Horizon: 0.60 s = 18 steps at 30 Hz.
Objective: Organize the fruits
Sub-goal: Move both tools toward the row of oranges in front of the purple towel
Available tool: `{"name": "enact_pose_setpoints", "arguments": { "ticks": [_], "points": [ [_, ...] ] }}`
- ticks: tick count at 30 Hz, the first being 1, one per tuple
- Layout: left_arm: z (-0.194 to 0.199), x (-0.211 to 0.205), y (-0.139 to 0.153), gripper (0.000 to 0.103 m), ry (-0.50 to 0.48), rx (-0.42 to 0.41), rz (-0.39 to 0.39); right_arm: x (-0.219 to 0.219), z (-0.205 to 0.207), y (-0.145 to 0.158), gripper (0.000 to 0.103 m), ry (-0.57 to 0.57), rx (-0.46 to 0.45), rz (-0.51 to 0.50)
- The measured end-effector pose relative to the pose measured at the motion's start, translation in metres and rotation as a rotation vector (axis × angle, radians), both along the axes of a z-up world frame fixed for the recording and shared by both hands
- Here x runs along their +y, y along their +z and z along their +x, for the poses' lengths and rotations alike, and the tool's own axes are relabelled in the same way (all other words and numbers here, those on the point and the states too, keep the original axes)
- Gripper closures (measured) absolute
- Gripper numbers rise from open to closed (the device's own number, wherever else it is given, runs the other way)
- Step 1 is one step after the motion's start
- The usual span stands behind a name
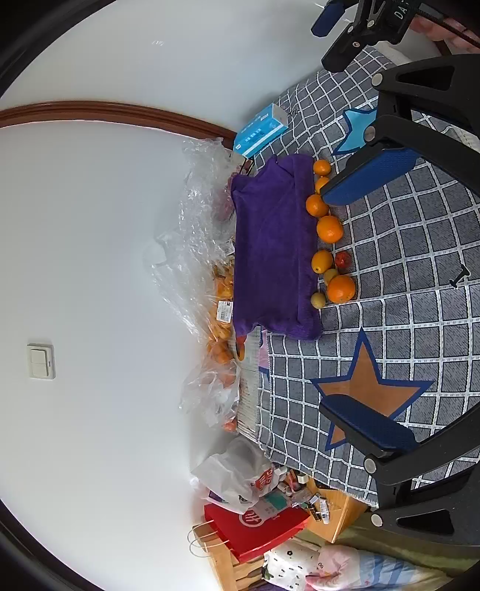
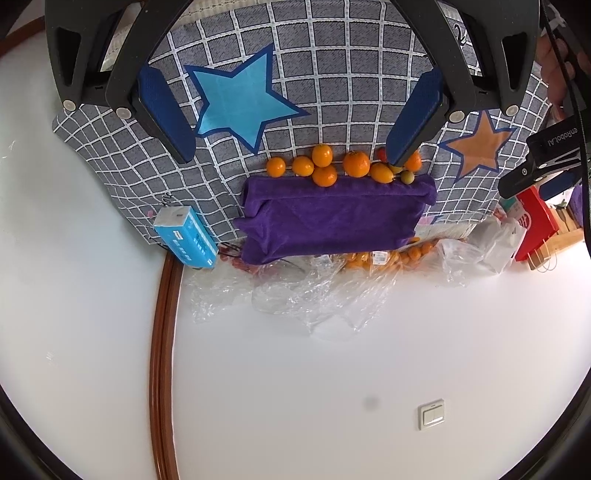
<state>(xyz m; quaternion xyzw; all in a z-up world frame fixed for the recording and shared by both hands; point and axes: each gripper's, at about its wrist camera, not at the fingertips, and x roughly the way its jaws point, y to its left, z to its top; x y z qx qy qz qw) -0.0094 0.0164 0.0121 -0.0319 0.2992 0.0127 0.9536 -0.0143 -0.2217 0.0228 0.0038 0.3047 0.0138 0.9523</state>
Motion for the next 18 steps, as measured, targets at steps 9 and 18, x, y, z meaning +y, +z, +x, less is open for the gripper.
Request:
{"name": "enact_pose_setpoints", "arguments": {
  "ticks": [9, 18],
  "points": [
    [0.001, 0.002, -0.002, 0.001, 0.002, 0.006, -0.001, 0.004, 0.002, -0.002, 0.001, 0.008, 0.004, -0.004],
    [-0.001, 0.007, -0.005, 0.001, -0.025, 0.013, 0.001, 0.019, 0.008, -0.012, 0.001, 0.021, 0.018, -0.032]
  ]
}}
